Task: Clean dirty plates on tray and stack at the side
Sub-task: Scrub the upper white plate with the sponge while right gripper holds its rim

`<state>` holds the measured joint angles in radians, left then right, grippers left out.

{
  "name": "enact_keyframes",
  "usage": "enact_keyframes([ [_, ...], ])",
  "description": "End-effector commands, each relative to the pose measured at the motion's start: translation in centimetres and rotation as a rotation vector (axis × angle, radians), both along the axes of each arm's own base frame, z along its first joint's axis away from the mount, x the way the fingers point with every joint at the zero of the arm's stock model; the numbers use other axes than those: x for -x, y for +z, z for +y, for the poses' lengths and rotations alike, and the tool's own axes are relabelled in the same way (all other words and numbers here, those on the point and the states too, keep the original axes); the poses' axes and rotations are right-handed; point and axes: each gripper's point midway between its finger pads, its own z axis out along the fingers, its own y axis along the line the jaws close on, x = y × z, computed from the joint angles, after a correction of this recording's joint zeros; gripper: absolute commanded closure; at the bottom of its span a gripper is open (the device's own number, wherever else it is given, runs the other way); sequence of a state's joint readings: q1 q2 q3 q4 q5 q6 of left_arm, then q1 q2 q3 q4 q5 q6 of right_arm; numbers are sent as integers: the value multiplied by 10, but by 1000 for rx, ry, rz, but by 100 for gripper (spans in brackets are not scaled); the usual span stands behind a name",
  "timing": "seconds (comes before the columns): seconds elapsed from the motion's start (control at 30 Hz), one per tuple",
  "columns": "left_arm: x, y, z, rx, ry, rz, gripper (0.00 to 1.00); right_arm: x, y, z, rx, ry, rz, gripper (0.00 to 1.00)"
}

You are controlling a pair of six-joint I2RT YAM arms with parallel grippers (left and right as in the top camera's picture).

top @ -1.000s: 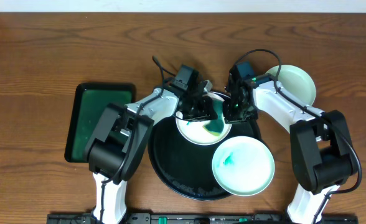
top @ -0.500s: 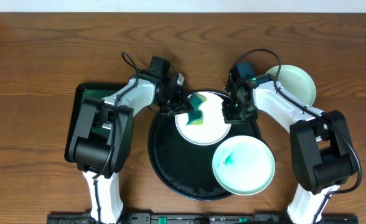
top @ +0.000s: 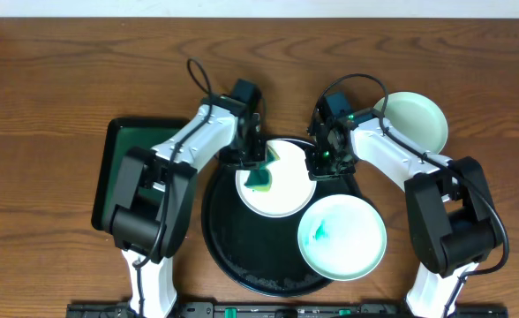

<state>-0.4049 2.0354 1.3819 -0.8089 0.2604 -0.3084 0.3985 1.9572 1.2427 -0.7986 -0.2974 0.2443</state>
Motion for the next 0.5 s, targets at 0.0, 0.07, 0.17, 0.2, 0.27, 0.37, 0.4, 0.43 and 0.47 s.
enact_keyframes([
  [0.0,1,-35,101,-555,-53,-36,93,14,-19,-23,111,15,41,99],
  [0.07,-8,-27,99,-607,-76,-85,93,14,-19,-23,111,15,41,99],
  [0.17,-18,-14,93,-658,-103,-138,93,14,-19,-23,111,15,41,99],
  [0.2,-22,-10,92,-674,-106,-154,93,14,-19,-23,111,15,41,99],
  [0.27,-26,-1,91,-707,-116,-176,93,14,-19,-23,111,15,41,99],
  [0.37,-26,7,95,-745,-106,-179,93,14,-19,-23,112,15,43,99],
  [0.4,-23,6,95,-743,-116,-162,93,14,-19,-23,112,15,43,99],
  [0.43,-18,5,94,-729,-132,-136,93,14,-19,-23,112,15,43,99],
  [0.47,-13,3,91,-705,-149,-109,93,14,-19,-23,112,15,43,99],
])
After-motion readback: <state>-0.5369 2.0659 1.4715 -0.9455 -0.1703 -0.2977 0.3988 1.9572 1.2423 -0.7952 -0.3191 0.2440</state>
